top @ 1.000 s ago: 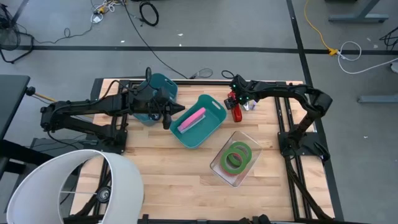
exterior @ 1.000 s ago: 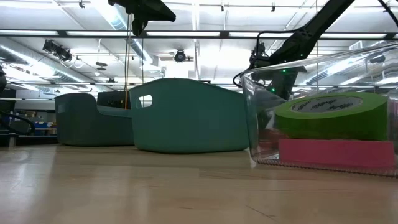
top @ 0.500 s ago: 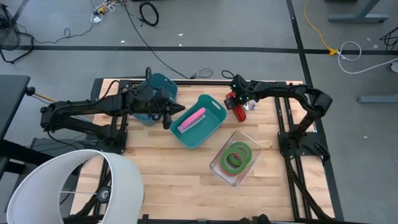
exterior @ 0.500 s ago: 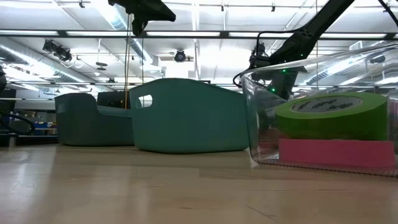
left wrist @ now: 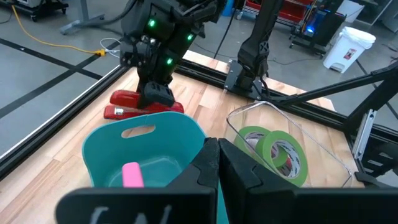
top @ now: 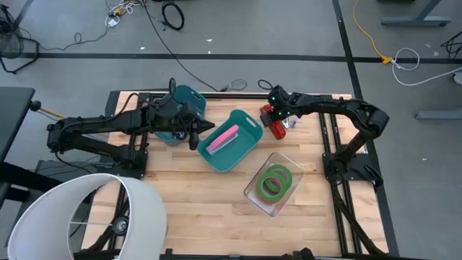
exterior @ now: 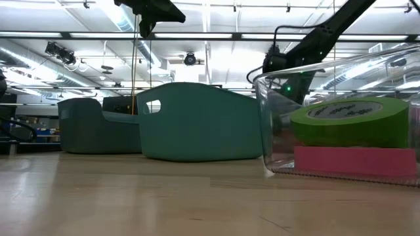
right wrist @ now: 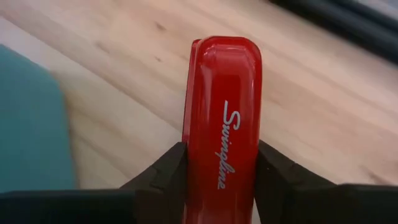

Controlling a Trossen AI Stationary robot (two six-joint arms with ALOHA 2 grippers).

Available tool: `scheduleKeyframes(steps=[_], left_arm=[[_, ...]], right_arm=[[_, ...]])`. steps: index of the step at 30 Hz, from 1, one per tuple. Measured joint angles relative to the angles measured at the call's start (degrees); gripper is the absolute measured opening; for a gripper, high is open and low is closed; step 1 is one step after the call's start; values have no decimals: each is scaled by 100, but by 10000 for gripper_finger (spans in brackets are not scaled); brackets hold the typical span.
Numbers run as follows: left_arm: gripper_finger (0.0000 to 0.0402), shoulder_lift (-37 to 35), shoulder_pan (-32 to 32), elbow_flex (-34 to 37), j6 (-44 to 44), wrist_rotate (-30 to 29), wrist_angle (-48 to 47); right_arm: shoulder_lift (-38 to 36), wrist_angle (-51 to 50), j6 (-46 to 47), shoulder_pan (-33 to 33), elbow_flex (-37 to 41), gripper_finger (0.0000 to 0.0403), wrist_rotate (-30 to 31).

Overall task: Pick and place Stapler, Stapler remover, tape
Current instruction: Put the red stapler into the green bin

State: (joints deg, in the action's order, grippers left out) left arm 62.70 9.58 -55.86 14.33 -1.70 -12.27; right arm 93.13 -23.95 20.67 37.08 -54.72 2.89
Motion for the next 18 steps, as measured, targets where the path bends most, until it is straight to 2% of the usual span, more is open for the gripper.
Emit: scheduleKeyframes(steps=[18], left_arm=[[9, 0, -2, 0, -7, 1, -1]], right_arm=[[-1610, 235, -256, 0, 0, 132, 408]])
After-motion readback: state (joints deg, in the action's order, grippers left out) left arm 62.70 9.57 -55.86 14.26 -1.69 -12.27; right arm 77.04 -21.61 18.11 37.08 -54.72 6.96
